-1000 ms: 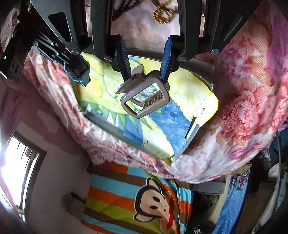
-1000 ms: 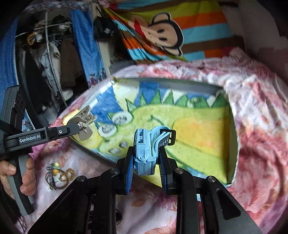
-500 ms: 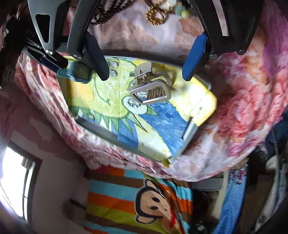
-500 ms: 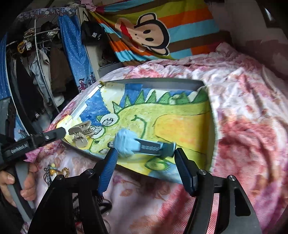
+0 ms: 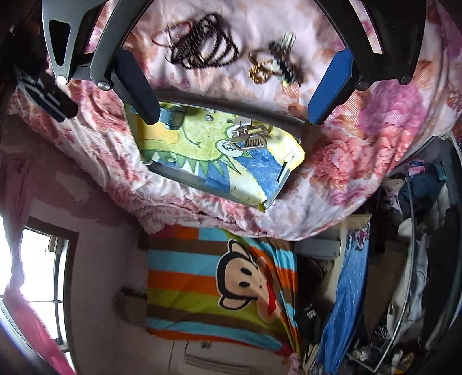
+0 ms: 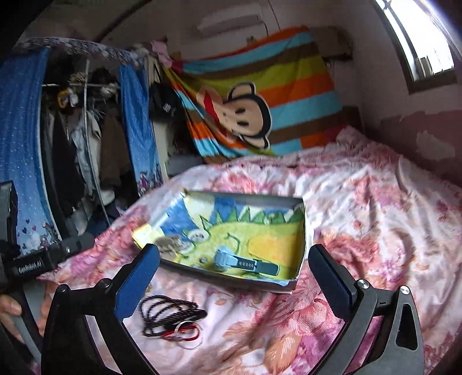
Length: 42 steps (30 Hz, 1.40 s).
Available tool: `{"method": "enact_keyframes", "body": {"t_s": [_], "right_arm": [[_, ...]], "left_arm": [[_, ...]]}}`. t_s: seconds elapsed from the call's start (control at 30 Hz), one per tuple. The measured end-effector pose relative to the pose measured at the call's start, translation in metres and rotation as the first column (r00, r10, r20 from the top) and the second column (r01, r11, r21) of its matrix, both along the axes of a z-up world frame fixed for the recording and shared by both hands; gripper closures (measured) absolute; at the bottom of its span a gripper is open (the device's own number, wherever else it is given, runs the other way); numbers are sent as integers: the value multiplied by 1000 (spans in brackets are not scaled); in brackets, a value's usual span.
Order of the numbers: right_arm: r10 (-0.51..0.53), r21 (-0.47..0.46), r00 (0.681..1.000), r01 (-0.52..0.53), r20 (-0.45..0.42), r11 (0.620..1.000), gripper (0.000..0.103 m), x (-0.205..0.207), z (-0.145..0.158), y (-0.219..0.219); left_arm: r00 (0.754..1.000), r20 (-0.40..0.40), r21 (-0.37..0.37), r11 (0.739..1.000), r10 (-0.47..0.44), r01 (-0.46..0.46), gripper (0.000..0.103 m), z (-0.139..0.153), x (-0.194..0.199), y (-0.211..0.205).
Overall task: Organize jewelry
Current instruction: 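Carry the watch into the tray with the right gripper while the left gripper drops the clip there, then lift both open grippers away from the tray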
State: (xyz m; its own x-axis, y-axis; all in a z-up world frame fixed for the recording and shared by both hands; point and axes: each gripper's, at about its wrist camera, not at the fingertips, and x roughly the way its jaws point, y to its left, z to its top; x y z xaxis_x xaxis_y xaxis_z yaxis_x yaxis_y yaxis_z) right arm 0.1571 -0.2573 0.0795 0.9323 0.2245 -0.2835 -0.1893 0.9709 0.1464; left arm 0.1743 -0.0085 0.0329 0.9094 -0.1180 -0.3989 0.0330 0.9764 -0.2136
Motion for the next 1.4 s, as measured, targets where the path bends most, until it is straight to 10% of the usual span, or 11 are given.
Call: {"method": "enact_keyframes", "body": {"t_s": [0.3, 0.63, 1.4], "right_arm": [[24, -34, 992, -20, 121, 999, 2, -82, 20, 11], [46, -67, 998, -42, 53, 997, 2, -132, 1, 23], [30, -137, 975, -61, -219, 989, 2, -108, -56, 30]], "left_arm": [[999, 50, 6, 1000, -15, 15, 0, 2, -66, 11], [1000, 14, 30, 1000, 3, -3, 0, -16, -123, 29], [978, -209, 14, 1000, 7, -4, 0, -63, -124, 37]]}}
